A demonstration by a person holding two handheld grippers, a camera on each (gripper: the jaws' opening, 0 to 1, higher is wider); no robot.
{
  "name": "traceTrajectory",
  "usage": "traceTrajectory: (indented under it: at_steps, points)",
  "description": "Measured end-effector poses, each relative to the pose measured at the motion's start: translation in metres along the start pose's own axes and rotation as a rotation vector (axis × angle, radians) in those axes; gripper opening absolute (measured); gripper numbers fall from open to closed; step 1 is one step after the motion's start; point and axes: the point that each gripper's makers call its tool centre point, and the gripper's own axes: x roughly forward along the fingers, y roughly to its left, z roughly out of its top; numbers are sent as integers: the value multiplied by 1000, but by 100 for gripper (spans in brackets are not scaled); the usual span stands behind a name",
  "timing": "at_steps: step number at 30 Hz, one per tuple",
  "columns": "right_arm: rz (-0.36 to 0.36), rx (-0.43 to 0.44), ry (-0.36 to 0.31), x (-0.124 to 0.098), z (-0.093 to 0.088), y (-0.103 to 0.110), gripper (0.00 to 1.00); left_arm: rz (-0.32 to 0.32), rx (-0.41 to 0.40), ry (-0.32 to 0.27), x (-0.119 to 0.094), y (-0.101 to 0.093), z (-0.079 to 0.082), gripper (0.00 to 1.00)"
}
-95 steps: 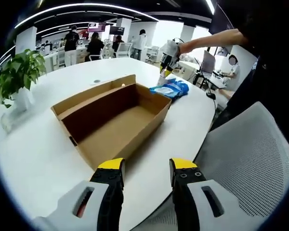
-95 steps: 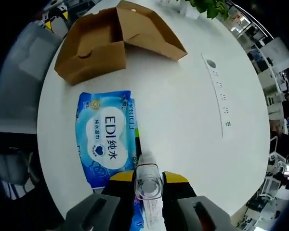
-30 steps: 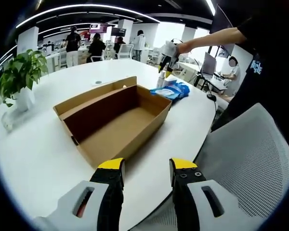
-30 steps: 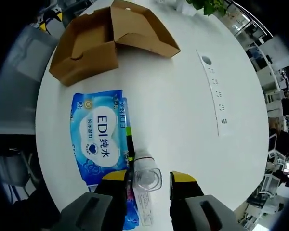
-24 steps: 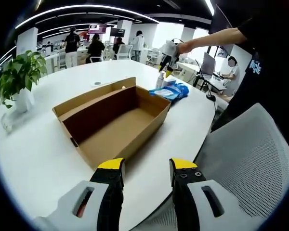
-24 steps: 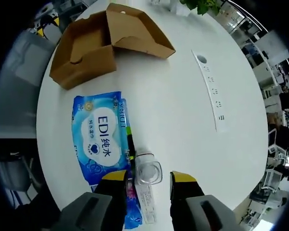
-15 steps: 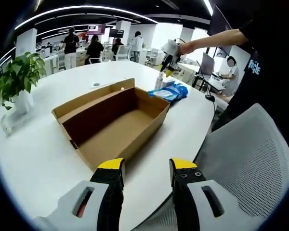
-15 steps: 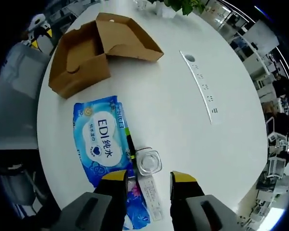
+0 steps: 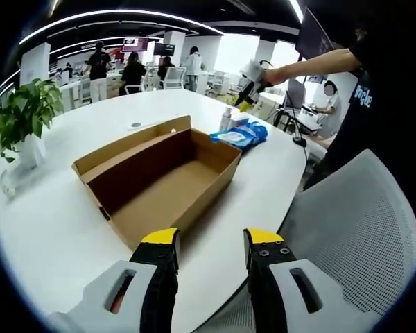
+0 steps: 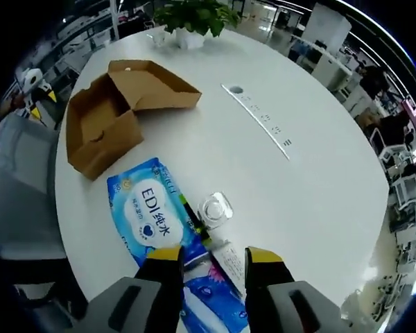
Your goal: Operate the shoe box by opening the lid, removing the specified soft item, and placing it in the target area until the item is outside and the box remains undamaged.
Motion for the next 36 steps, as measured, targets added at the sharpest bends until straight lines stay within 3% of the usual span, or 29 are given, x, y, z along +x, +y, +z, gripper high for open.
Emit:
traceTrajectory:
  at_steps: [14, 22, 25, 36]
  points:
    - [-15, 243, -198, -13, 2, 24, 31, -6, -7, -17, -5, 0, 3, 37]
    - [-26, 262, -253, -11, 7, 38, 33, 8, -38, -43, -8, 6, 5, 36]
    - [-17, 286, -294, -11, 14, 47, 33, 14, -50, -54, -9, 8, 5, 36]
    - [11, 276, -352, -2, 34, 77, 34, 52, -78, -85, -14, 20, 7, 37]
